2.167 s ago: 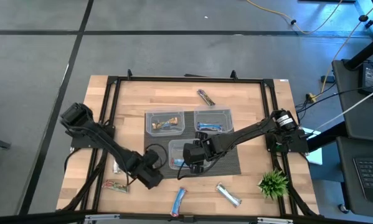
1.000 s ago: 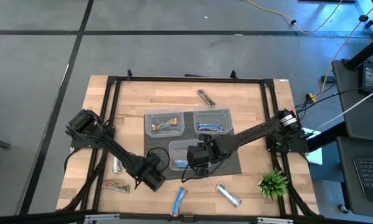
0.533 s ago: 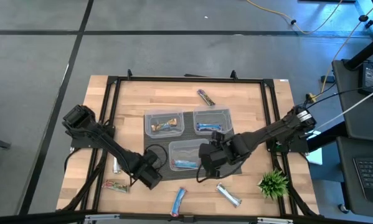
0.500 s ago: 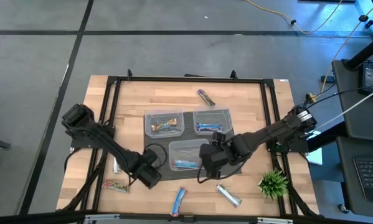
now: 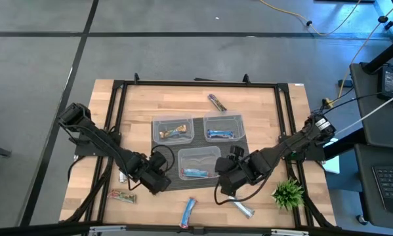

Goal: Pick and place Granola Bars by type
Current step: Put the red granola bar into the bottom transparent bin

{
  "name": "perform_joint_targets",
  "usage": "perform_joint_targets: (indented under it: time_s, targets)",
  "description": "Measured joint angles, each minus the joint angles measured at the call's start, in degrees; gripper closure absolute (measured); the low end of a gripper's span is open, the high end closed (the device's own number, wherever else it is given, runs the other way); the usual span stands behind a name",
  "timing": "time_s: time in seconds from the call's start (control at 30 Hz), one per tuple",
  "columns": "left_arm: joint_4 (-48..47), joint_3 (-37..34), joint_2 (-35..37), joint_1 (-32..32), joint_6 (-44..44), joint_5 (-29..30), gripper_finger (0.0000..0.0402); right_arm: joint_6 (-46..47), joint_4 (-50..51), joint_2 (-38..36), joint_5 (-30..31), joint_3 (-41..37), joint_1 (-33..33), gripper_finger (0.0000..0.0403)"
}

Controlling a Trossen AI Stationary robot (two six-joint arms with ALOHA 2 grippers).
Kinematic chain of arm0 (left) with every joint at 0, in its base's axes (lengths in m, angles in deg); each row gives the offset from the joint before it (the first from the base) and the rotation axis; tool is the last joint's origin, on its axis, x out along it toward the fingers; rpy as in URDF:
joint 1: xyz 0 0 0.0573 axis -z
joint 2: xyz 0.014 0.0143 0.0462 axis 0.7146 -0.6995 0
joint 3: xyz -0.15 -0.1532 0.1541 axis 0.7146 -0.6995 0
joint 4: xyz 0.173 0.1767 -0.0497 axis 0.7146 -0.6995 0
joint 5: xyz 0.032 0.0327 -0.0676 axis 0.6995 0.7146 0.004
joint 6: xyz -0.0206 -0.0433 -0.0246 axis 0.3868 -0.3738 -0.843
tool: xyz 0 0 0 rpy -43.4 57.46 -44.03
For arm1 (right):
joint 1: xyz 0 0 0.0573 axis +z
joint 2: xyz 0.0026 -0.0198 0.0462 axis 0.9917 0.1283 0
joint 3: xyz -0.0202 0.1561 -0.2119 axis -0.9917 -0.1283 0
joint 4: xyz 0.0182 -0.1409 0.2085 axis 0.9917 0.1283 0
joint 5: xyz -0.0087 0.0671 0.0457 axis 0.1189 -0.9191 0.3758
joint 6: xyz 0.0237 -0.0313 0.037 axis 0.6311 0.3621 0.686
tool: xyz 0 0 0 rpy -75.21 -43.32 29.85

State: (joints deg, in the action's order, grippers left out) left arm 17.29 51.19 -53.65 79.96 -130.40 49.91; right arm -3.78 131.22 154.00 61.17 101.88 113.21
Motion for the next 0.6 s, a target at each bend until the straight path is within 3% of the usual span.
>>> perform_joint_targets:
  time_s: [0.3,0.6]
  targets:
    - [0.0,0.0,-0.1,0.0,-2.1,-0.1,0.0299,0.1,0.0,0.0,0.1,0.0,0.1,0.0232]
    - [1.9,-3.0,-0.1,0.0,-4.2,-1.2,0.0222,-0.1,-0.1,0.0,-0.1,0.0,0.1,0.0232]
